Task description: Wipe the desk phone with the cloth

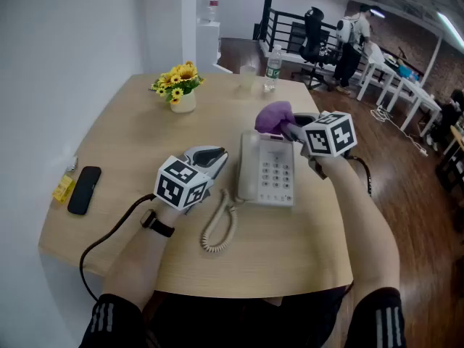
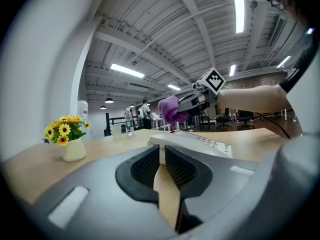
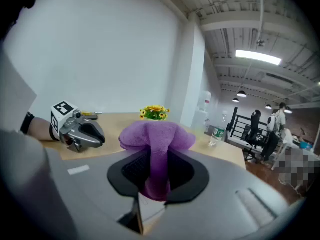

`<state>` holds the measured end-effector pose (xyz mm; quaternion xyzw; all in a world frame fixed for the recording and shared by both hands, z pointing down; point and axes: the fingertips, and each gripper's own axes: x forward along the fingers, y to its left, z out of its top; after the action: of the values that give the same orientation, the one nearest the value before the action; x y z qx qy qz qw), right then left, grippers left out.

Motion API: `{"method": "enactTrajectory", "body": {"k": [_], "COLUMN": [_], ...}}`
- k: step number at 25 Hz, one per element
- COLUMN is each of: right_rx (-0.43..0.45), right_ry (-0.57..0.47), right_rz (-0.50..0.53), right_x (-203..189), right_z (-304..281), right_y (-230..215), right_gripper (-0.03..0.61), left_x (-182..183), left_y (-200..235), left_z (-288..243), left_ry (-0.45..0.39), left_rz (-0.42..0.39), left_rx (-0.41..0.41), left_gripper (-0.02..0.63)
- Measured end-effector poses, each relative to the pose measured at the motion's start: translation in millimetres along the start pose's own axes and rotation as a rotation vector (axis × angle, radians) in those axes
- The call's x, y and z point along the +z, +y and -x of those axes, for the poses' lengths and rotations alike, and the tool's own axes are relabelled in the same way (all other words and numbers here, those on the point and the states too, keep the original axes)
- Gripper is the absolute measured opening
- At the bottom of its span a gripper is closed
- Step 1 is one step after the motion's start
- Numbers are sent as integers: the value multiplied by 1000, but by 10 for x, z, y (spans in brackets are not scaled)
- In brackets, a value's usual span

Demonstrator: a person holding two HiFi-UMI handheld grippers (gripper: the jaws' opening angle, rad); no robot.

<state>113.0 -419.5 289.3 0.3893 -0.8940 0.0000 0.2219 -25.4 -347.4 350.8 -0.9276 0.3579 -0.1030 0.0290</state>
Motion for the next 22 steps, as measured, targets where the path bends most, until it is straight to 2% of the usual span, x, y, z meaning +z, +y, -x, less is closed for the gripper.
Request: {"method": "enactTrajectory", "body": {"k": [4, 8, 12, 16, 22], "right_rx": [24, 76, 93, 63, -29], "right_ry": [110, 229, 277, 326, 379], "right_rz": [48, -3, -32, -21, -38], "right_x": [-30, -215, -355, -509, -750], "right_z": [-428, -724, -761, -627, -304], "right_y": [110, 212, 183, 22, -362], "right_gripper": [75, 75, 74, 74, 74], "left_x": [6, 28, 50, 17, -32], "left_y": [-48, -80, -100, -101, -104], "left_z": [-4, 1, -1, -13, -36], "left_ry": [-2, 6, 3, 12, 30], "left_rz": [-6, -23, -26, -29, -39], "left_rx": [-10, -12, -15, -15, -13], "left_gripper": [37, 37, 37, 37, 37]}}
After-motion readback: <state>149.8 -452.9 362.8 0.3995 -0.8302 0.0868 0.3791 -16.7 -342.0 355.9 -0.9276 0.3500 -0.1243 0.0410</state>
